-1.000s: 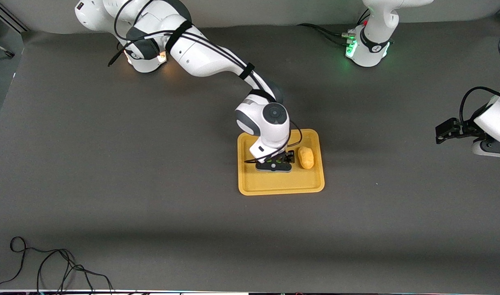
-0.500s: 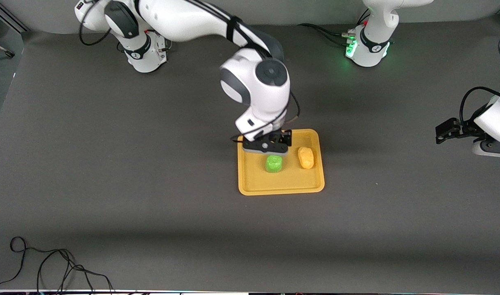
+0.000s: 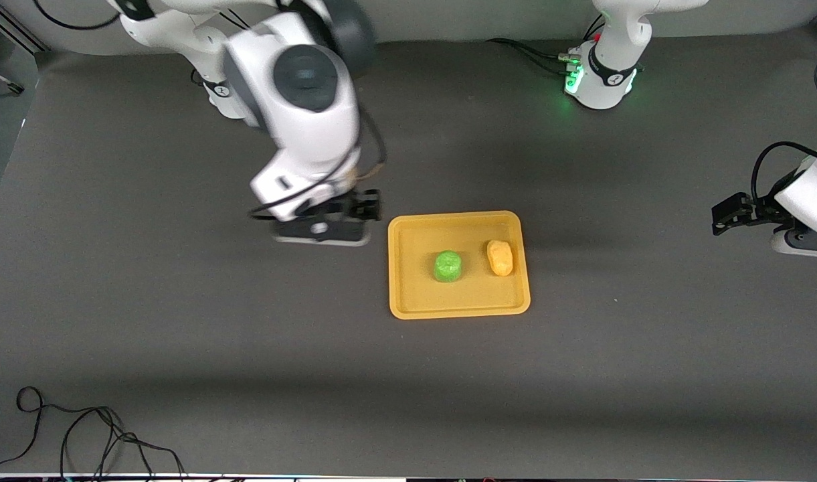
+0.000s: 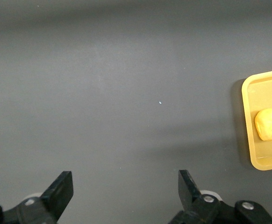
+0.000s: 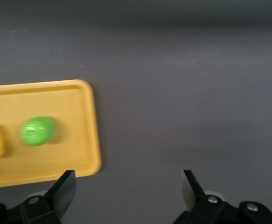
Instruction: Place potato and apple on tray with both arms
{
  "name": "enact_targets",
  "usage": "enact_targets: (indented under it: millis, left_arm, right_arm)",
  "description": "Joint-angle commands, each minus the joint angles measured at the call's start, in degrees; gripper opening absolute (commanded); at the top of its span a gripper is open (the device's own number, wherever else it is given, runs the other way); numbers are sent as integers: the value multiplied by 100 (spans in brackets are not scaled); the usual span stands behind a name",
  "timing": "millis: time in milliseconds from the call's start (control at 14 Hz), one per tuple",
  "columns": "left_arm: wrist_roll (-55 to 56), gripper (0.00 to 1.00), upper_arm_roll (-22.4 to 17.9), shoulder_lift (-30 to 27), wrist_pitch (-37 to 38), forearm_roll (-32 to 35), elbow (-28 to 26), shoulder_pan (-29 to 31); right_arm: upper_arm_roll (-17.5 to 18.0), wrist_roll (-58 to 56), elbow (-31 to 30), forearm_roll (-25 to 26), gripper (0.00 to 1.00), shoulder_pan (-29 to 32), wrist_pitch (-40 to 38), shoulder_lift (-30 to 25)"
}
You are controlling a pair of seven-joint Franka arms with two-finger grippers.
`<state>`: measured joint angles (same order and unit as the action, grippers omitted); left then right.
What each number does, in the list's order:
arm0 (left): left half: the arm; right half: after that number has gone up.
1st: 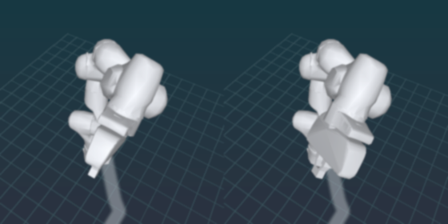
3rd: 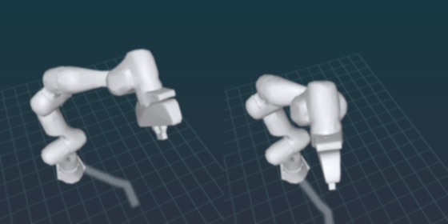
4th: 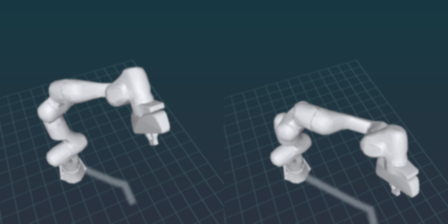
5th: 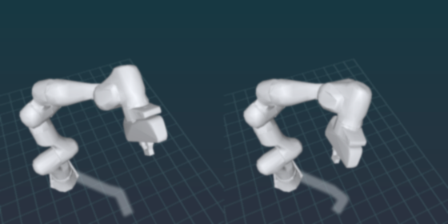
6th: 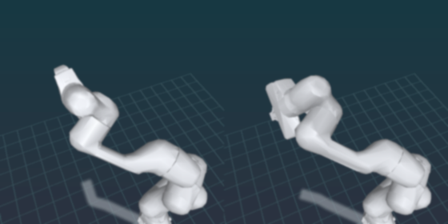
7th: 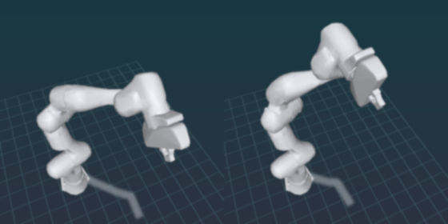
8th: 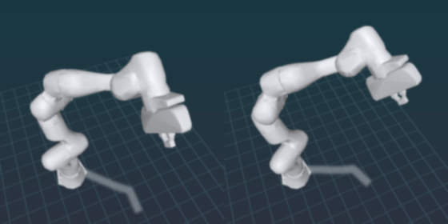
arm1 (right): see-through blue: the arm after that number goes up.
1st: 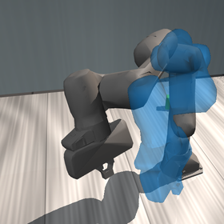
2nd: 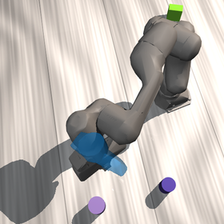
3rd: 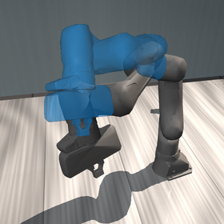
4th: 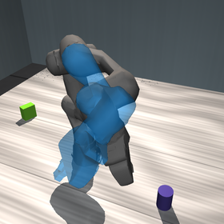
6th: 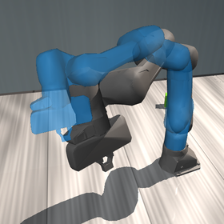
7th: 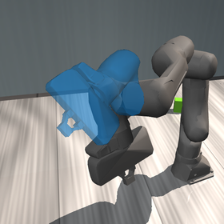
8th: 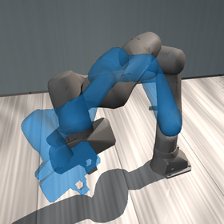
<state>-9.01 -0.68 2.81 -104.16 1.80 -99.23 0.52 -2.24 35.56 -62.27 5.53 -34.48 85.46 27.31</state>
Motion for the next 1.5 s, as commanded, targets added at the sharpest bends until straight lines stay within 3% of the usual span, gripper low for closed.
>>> enact_targets:
  millis: [0,214,429,643,1143,1429]
  left_arm:
    - [22,100,-37,-114,19,75,-79,-61]
    - [22,100,-37,-114,19,75,-79,-61]
    - [22,100,-37,-114,10,75,-79,-69]
    - [22,100,-29,-114,10,75,-79,-61]
    - [22,100,-37,-114,19,75,-79,-69]
    - [31,100,-29,-114,19,75,-79,-69]
  right_arm:
    - [127,-915,-1680,1,100,887,243,-1435]
    - [136,-2067,-2367,-157,100,1862,410,-2175]
    - [136,-2999,-2667,-289,100,2759,436,-2501]
    - [127,-3405,-2755,-334,100,3279,428,-2555]
    - [-92,-3555,-2729,-386,100,3289,410,-2494]
    - [-110,-3573,-2703,-764,100,3298,402,-2493]
